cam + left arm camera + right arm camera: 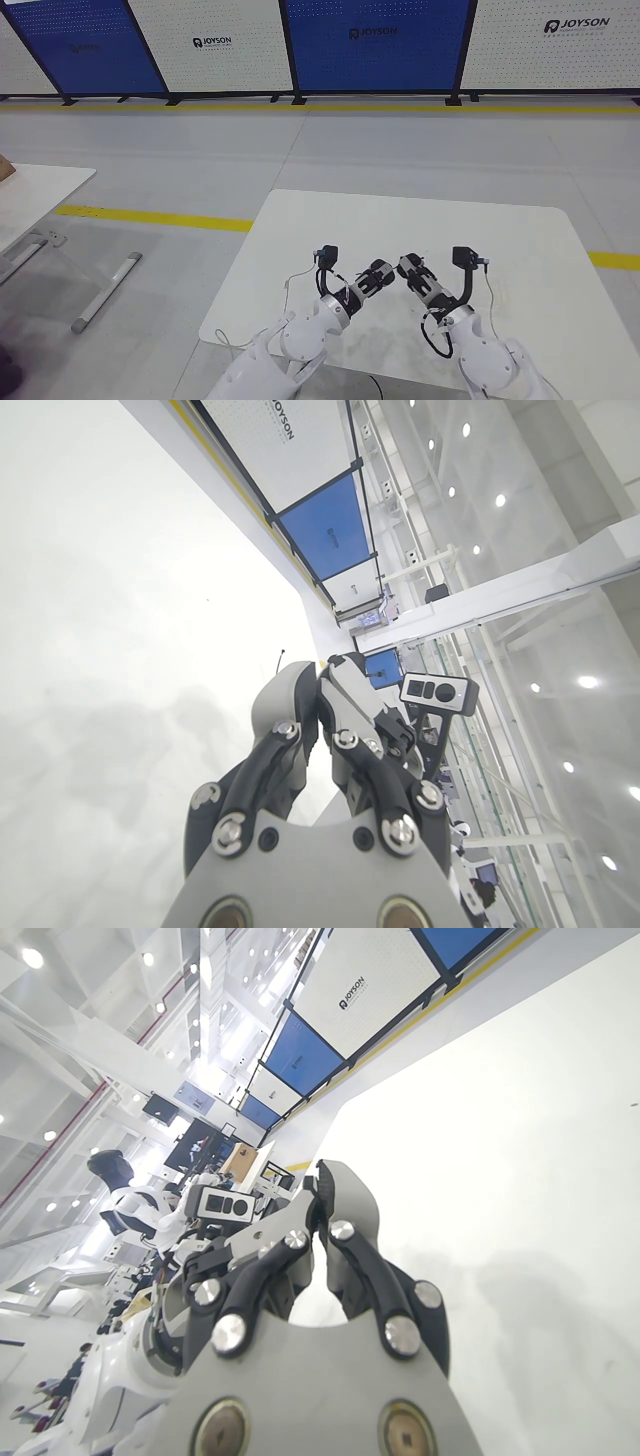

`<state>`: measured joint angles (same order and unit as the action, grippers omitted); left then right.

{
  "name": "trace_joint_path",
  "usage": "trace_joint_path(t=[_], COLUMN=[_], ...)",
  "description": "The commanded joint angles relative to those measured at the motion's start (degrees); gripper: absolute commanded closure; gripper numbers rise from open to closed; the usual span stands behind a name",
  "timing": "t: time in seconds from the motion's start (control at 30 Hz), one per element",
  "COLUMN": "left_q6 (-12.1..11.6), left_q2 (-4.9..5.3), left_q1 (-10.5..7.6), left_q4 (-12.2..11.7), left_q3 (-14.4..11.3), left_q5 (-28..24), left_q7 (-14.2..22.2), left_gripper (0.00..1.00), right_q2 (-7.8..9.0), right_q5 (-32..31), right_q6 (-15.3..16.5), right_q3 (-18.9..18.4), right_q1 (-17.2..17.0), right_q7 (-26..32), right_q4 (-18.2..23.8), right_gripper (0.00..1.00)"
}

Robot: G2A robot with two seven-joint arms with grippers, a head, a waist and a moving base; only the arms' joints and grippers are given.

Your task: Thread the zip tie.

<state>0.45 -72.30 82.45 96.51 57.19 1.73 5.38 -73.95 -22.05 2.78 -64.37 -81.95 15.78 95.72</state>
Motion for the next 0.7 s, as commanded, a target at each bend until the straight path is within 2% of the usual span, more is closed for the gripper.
trace_joint_path(t=[0.0,0.27,0.3,0.33,0.37,0.67], left_q6=[-0.20,0.21,0.33,0.43,0.55,2.27], left_q2=[0.02,0.01,-0.01,-0.04,-0.07,-0.49], left_q1=[0.15,0.52,0.49,0.46,0.44,-0.07], left_q4=[0.18,0.19,0.12,0.07,0.04,-0.66], left_q3=[0.08,0.17,0.11,0.04,-0.04,-0.03], left_q5=[-0.23,0.66,0.75,0.85,0.96,-0.27], left_q7=[0.18,-1.01,-1.18,-1.37,-1.65,-4.37], left_gripper=[1.00,1.00,1.00,1.00,1.00,1.00], right_q2=[0.01,0.15,0.17,0.18,0.20,0.34], right_q5=[0.46,1.10,1.27,1.46,1.58,0.41], right_q6=[0.30,0.96,0.94,0.98,1.05,2.17], right_q3=[-0.07,-1.02,-1.16,-1.29,-1.43,-2.10], right_q1=[0.03,-0.58,-0.69,-0.79,-0.86,-1.68], right_q7=[0.46,0.56,0.51,0.50,0.57,-0.94], right_q4=[-0.13,0.12,0.21,0.26,0.28,1.25], right_gripper=[1.00,1.00,0.97,0.51,0.00,0.00])
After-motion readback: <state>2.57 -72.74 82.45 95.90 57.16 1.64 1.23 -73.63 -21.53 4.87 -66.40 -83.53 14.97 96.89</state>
